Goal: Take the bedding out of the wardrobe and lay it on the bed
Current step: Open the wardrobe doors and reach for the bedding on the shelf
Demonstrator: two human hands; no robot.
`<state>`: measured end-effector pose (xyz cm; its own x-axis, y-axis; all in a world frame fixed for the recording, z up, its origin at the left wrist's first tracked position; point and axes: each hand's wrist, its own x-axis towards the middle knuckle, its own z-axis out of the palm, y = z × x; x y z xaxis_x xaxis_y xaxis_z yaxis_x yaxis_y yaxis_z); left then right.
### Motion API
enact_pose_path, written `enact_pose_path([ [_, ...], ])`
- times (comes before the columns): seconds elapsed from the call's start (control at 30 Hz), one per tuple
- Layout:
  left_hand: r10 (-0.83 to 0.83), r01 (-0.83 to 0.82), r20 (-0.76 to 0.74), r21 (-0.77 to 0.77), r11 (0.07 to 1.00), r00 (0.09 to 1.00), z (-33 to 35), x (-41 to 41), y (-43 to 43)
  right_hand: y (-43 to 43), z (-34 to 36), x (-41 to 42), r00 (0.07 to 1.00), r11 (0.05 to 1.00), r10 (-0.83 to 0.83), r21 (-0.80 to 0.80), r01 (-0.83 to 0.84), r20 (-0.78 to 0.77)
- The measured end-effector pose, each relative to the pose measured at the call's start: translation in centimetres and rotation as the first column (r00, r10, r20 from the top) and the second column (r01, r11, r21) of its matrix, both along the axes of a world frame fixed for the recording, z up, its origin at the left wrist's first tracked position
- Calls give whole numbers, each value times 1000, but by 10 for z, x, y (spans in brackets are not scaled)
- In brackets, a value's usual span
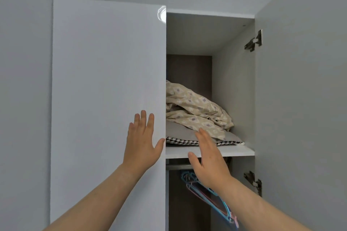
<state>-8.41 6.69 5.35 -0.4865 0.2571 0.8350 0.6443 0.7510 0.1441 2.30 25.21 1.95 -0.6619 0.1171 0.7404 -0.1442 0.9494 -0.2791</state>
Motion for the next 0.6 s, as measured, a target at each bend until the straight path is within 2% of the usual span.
enact_pose_path([
  [0.07, 29, -30, -28, -52, 998, 999, -6, -25, 8, 1, -11, -33, 997, 999, -39, 28, 37, 61],
  [0.13, 36, -41, -58, -104, 994, 998, -13, -48, 18, 2, -23, -67, 988, 988, -108, 122, 95, 110],
  [0.27, 79, -87, -65, -119, 989, 995, -24, -82, 35, 11, -44, -112, 955, 953, -232, 240, 185, 183],
  [0.43, 131, -138, -82, -86, 987, 988, -31, -95, 51, 23, -64, -136, 946, 914, -298, 327, 242, 131],
  [0.6, 184, -184, -3, -56, 981, 983, -28, -83, 67, 26, -67, -137, 956, 921, -268, 322, 219, 119],
])
